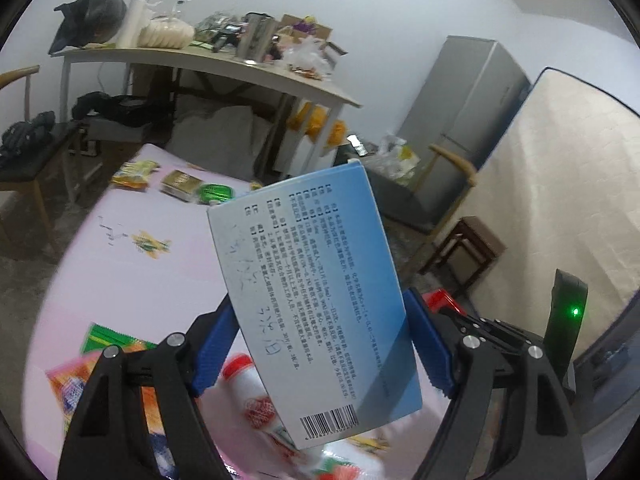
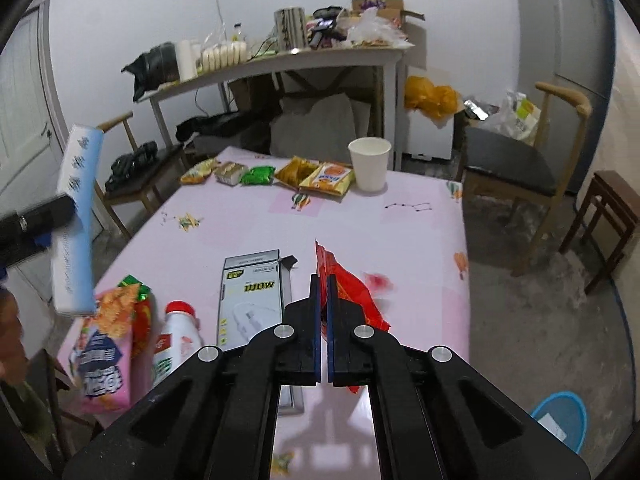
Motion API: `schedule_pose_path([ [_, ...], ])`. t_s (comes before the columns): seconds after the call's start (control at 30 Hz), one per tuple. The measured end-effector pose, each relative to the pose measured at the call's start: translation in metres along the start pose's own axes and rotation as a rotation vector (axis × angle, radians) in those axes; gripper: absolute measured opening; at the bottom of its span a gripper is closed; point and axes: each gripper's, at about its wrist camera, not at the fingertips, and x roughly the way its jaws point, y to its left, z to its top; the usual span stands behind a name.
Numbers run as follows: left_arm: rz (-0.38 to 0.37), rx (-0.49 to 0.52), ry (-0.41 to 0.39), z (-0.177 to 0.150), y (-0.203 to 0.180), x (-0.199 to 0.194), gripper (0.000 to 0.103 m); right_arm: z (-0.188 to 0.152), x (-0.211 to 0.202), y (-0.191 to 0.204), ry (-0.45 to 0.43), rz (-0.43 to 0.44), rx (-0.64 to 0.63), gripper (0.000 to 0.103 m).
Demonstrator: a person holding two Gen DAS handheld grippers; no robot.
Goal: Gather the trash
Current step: 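Carry box and red wrapper over the blue wastebasket and open both grippers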
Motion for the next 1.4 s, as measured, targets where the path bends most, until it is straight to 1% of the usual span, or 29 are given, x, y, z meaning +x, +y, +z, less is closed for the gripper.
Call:
schedule_pose_path([
  [0.07,-0.027,0.007,-0.005,-0.009,-0.012,-0.004,0.078,-0.002,-0.019,-0.001,-0.016,-0.011,0.012,0.001],
  [0.2,-0.067,0.049,0.020,-0.033,-0.038,-0.003,0.078,-0.009,-0.057,-0.008,-0.055,-0.047,0.039,0.001],
  [0.33,-0.098,0.061,0.043,-0.050,-0.055,-0.001,0.078,-0.017,-0.089,-0.017,-0.086,-0.080,0.067,0.001],
  [0.5,-0.153,0.073,0.068,-0.067,-0.081,-0.001,0.078,-0.029,-0.112,-0.030,-0.108,-0.117,0.102,0.001],
  [0.67,-0.180,0.086,0.081,-0.077,-0.100,-0.001,0.078,-0.041,-0.127,-0.044,-0.126,-0.139,0.141,0.001],
  [0.83,-0.214,0.095,0.101,-0.083,-0.115,0.002,0.078,-0.055,-0.143,-0.059,-0.148,-0.137,0.192,0.001],
  [0.97,-0.249,0.109,0.133,-0.086,-0.130,0.009,0.077,-0.074,-0.161,-0.081,-0.176,-0.131,0.268,0.001],
  [1.03,-0.297,0.120,0.165,-0.088,-0.145,0.015,0.077,-0.085,-0.169,-0.093,-0.184,-0.133,0.308,0.001],
  [1.1,-0.349,0.132,0.218,-0.092,-0.164,0.028,0.077,-0.099,-0.178,-0.109,-0.195,-0.146,0.352,0.000],
  [1.17,-0.382,0.140,0.263,-0.095,-0.182,0.040,0.077,-0.115,-0.188,-0.128,-0.210,-0.156,0.406,0.001],
  [1.27,-0.437,0.180,0.349,-0.108,-0.228,0.066,0.077,-0.142,-0.201,-0.159,-0.225,-0.178,0.492,0.001],
  [1.4,-0.463,0.227,0.454,-0.130,-0.282,0.107,0.077,-0.180,-0.206,-0.205,-0.221,-0.205,0.622,0.001],
])
